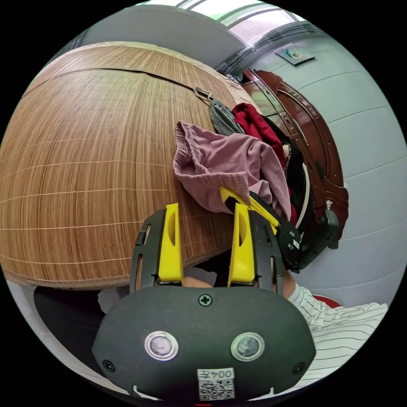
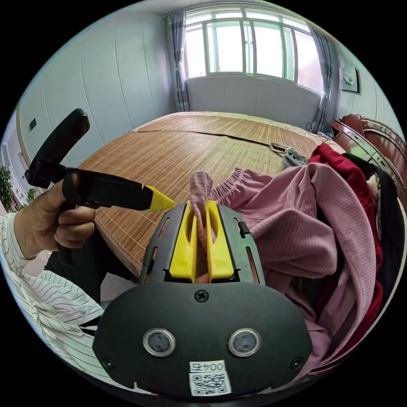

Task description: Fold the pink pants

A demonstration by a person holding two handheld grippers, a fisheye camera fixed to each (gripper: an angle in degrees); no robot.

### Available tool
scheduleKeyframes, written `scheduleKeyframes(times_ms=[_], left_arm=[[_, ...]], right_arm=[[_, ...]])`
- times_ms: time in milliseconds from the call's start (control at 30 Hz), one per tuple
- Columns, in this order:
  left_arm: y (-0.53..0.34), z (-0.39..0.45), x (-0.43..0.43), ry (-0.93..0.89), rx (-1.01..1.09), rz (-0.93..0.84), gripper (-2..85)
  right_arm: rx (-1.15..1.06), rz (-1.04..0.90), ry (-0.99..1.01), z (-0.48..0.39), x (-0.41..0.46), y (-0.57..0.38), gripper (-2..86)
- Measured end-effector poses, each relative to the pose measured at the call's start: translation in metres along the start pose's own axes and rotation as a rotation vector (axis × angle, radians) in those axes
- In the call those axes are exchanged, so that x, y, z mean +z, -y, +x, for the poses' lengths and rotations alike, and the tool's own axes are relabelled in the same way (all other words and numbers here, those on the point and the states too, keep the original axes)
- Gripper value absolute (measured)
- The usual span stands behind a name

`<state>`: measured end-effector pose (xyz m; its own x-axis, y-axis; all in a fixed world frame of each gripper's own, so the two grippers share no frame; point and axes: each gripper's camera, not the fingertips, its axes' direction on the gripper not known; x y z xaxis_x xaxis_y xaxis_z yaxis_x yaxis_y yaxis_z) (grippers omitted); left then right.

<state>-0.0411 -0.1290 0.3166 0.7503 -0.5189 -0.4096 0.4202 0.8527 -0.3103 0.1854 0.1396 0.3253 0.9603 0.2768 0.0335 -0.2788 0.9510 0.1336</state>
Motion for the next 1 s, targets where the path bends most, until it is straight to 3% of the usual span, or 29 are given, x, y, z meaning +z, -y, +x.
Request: scheduleKeyframes(times_ms=[200,367,567,800,1000], left_arm=[[-0.01,-0.028,-0.006,0.109,-0.002,0.027,18.3],[-0.033,-0.059,0.003,0.088,-0.044,-0.008,18.6],[-0.056,-0.072,0.034,0.039,-0.06,-0.041,19.2],[-0.058,-0.118,0.039,-0.063,-0.161,-0.037,20.2],[-0.056,-0.156,0.03,-0.077,-0.182,-0.022,20.6]], right_arm=[[0.014,-0.081,0.152,-0.01,0.033,-0.003,9.1],[-0.031,-0.075,0.124,0.007,-0.003,0.007,10.9],[-0.143,-0.076,0.07,0.071,-0.041,0.126,12.6],[-0.434,-0.365,-0.012,0.101,0.071,0.285,15.7],[-0.559,-0.538,0.025,0.116,0.155,0.362,16.1]])
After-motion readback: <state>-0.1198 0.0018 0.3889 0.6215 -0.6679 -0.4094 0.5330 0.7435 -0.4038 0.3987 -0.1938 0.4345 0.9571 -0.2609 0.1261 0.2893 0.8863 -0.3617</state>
